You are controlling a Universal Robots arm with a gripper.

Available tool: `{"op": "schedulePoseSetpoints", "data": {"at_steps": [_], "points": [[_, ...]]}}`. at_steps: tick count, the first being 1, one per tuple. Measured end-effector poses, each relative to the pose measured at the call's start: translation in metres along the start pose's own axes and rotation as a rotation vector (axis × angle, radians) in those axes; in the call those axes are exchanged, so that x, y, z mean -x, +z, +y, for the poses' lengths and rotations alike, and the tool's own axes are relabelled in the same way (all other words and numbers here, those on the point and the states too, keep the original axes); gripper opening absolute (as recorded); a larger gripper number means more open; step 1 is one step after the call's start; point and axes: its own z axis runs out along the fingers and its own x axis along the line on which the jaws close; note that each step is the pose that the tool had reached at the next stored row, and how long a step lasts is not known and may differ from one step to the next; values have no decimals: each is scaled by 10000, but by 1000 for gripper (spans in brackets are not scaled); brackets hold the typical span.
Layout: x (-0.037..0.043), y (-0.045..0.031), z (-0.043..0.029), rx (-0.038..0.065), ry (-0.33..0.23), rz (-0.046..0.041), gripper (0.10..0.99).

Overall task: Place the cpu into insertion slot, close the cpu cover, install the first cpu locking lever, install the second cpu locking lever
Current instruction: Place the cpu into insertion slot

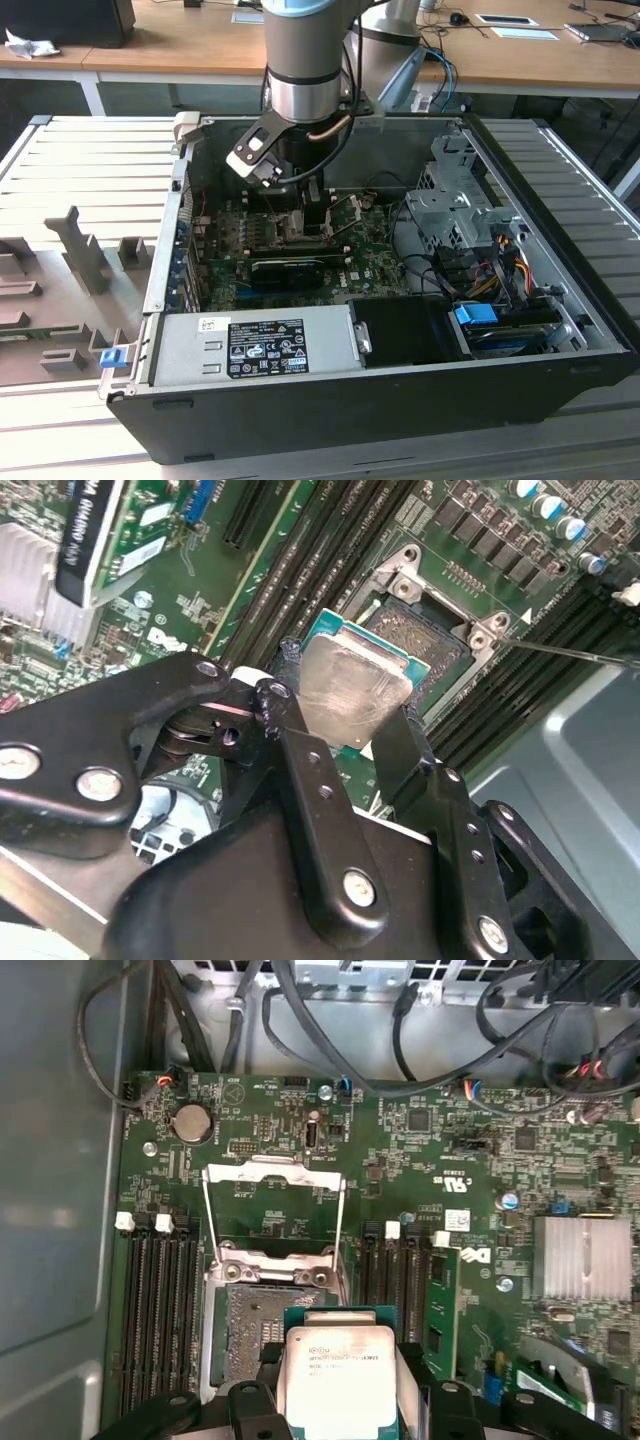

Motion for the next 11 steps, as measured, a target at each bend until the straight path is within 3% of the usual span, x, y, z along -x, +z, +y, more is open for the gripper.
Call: {"op": "schedulePoseSetpoints", "data": {"at_steps": [7,11], "points": [[-155,50,4,1,0,1,525],[-173,138,-3,1,104,-9,525]]}}
